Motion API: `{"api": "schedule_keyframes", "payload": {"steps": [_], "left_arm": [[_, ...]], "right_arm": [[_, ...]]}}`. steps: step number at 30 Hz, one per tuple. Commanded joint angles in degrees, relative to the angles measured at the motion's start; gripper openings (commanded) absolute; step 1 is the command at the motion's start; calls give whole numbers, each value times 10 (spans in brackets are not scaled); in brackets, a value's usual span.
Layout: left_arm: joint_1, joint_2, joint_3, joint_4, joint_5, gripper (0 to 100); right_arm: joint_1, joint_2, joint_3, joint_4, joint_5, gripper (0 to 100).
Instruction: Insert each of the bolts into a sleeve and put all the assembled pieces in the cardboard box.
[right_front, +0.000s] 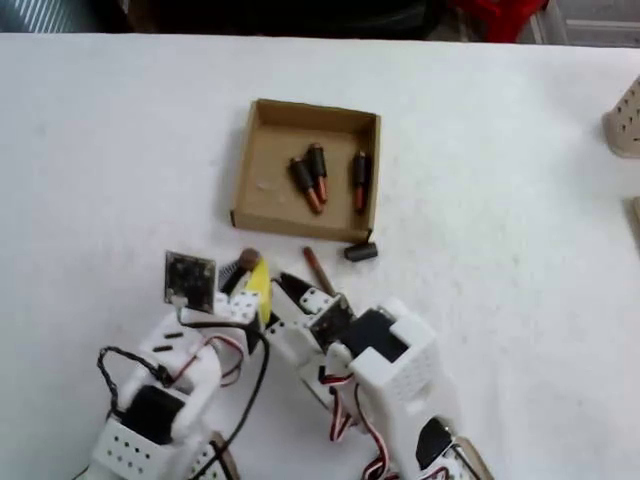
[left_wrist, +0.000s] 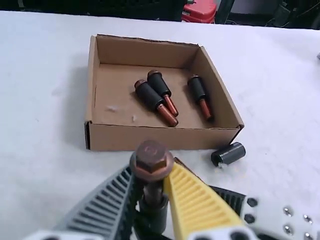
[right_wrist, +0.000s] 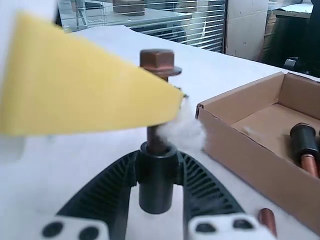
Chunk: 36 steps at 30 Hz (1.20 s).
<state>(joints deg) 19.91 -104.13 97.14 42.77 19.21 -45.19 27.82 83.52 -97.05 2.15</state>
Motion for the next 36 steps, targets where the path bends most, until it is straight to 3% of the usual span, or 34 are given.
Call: {"api": "schedule_keyframes", "payload": {"steps": [1,9,15,18,20,25,27,36], "left_arm": [[13,-6,-2,19,2,23],[17,-5,-2,88,1,24],[12,-5,-2,97,-113,24],[12,-6,-2,96,-128,25],[12,-6,-2,95,-127,63],[-5,-6,-2,117,-93,300],[-7,-6,-2,122,-84,352],[-7,-7,-70,144,-81,325]], "right_arm": [[-1,-5,0,-15,-3,16],[-1,-5,0,-15,-3,16],[0,-5,0,-15,-3,16],[0,-5,0,-15,-3,16],[0,-5,0,-15,-3,16],[0,-5,0,-15,-3,16],[0,-5,0,-15,-3,16],[0,-5,-1,-15,-3,16]]}}
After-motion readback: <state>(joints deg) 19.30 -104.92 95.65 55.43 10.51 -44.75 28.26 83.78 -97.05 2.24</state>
